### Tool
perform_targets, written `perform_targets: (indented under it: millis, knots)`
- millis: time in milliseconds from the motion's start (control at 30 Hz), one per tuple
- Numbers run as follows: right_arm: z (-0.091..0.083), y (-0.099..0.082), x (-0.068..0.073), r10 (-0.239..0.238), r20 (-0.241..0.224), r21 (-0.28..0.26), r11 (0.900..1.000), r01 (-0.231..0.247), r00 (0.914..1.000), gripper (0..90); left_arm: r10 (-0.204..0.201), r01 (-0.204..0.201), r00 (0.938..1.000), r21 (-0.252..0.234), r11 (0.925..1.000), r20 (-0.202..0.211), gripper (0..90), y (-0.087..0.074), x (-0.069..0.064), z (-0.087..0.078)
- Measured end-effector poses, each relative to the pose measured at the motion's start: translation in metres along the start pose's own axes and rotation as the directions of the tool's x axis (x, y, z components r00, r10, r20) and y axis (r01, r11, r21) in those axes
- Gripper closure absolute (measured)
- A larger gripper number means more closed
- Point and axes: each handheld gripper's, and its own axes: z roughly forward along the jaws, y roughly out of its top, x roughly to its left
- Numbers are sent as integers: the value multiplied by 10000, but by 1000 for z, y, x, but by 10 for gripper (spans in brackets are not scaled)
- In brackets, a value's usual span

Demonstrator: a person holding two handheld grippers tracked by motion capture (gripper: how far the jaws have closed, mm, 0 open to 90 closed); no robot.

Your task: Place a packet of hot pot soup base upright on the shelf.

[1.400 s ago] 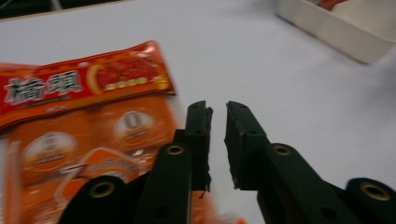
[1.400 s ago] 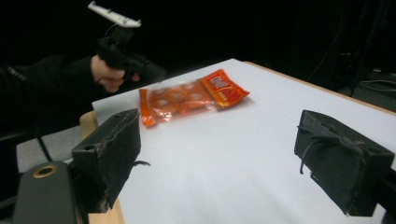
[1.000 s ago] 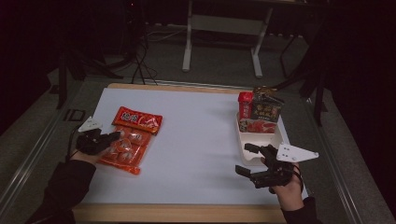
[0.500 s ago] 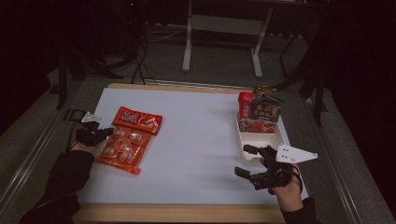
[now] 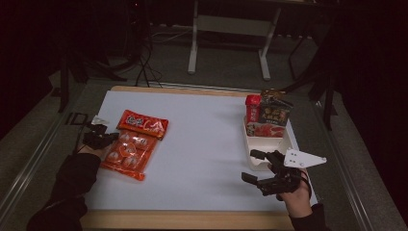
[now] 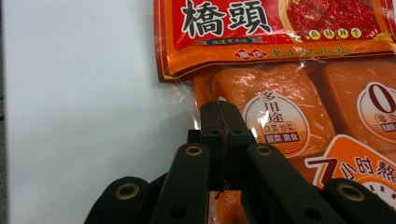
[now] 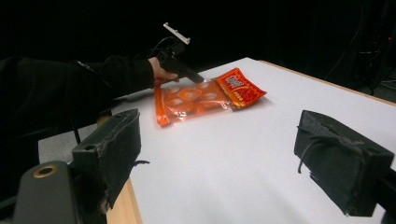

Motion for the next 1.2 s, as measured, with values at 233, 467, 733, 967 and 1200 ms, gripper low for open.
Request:
perform_targets:
  millis: [233,467,733,967,1200]
  knots:
    - [-1,1,1,-45,-47,-34,10000,45,10000,144,571,-580,9962,119,9982,664,900,7,-34,9]
    - [-2,1,1,-59,-64,-64,10000,59,10000,144,656,-676,9913,135,9976,1139,900,7,-62,13]
    - [-2,2,2,-86,-82,-77,9999,86,9999,144,1023,-1075,9841,289,9938,1455,900,9,-83,12]
    - [-2,2,2,-69,-116,-94,9999,68,9999,144,1141,-1189,9766,157,9928,1824,900,5,-87,8]
    - [0,2,2,-55,-154,-111,9999,53,9999,144,1507,-1559,9675,96,9877,2032,900,2,-80,-3]
